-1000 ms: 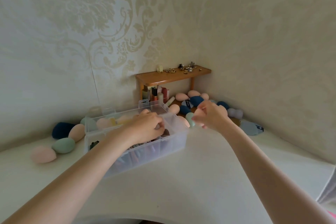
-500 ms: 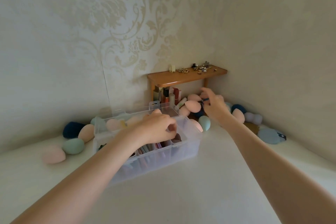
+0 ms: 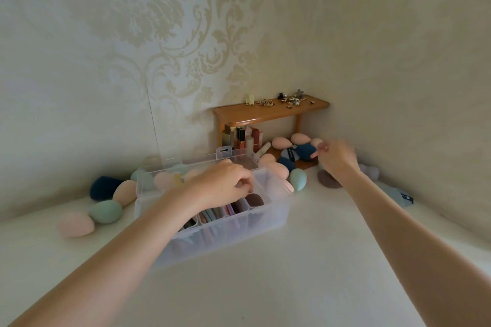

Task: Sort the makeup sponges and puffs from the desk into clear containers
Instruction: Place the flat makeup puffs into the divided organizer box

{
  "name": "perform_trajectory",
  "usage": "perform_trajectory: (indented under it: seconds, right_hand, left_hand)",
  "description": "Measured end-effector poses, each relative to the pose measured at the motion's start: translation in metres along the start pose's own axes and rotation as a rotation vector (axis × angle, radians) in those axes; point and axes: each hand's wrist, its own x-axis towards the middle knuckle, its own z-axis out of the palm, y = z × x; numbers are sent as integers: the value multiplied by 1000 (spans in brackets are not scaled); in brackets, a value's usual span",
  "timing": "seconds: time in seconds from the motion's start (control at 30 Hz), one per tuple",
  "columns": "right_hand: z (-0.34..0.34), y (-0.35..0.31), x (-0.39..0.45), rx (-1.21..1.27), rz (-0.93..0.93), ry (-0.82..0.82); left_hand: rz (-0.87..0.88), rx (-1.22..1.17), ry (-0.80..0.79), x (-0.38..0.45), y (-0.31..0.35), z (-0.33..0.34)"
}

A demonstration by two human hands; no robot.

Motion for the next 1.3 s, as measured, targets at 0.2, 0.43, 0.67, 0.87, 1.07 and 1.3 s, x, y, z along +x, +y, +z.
perform_trajectory:
  seconds: [0.2,0.43,0.67,0.87,1.07,1.3]
  right_hand:
    - [-32,-46,-40,271,-365,79]
    - [-22,-66,-86,202,-583,-78]
    - [1,-63,-104,51,-656,-156]
    - [19,-64,-108,-219,-707,-183]
    - [-11,-40,-70,68,-437,-41]
    - [12,26,-35,-606,-143,-360]
  left_hand:
    - [17,-117,-20,-7,-7,-4]
    - [77,86,-29,-11,-2,0]
    - [71,85,73,-18,-5,0]
    - [105,58,104,-16,-6,5]
    - [51,45,44,-11,-2,1]
    - [93,113,16,-11,-3,-2]
